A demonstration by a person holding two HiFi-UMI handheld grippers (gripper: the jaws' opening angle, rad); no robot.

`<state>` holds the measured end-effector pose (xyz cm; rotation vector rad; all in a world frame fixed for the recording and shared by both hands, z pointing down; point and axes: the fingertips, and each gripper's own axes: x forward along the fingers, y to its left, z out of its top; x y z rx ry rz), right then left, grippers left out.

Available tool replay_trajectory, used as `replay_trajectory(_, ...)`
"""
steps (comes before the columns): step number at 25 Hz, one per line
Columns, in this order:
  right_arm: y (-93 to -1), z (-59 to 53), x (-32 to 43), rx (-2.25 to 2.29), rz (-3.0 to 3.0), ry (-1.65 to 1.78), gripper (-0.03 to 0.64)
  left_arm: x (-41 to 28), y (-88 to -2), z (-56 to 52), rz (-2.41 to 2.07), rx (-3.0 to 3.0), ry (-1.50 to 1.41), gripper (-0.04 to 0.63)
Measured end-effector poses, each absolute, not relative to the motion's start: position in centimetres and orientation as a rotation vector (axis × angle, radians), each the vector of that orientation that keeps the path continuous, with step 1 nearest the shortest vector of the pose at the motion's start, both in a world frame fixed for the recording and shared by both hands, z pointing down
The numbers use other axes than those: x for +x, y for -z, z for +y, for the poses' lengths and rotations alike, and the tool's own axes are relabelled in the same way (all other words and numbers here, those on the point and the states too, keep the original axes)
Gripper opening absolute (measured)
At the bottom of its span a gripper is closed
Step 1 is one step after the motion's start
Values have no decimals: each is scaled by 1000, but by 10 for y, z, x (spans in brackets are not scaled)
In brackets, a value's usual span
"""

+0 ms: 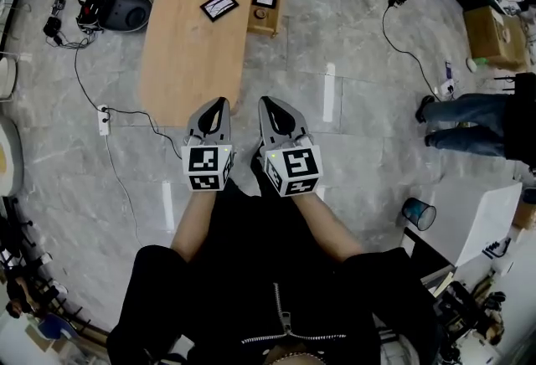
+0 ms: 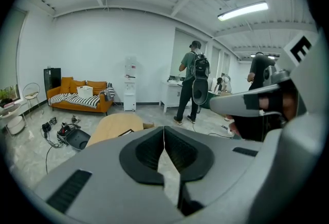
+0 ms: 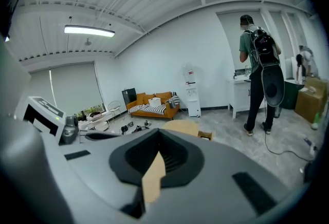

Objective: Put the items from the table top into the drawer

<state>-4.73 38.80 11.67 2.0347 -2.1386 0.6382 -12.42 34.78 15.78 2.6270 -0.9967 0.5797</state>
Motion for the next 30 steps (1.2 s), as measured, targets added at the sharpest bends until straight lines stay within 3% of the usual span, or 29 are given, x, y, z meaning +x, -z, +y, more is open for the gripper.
replay_trajectory(17,-170,292,61,1895,-2062,-812,9,-26,-212,263,-1004,2494,-664,15)
replay_trajectory(30,-199,110,115,1758,-2072,-834,9,21,-244,97,-1059,2427,-657,15)
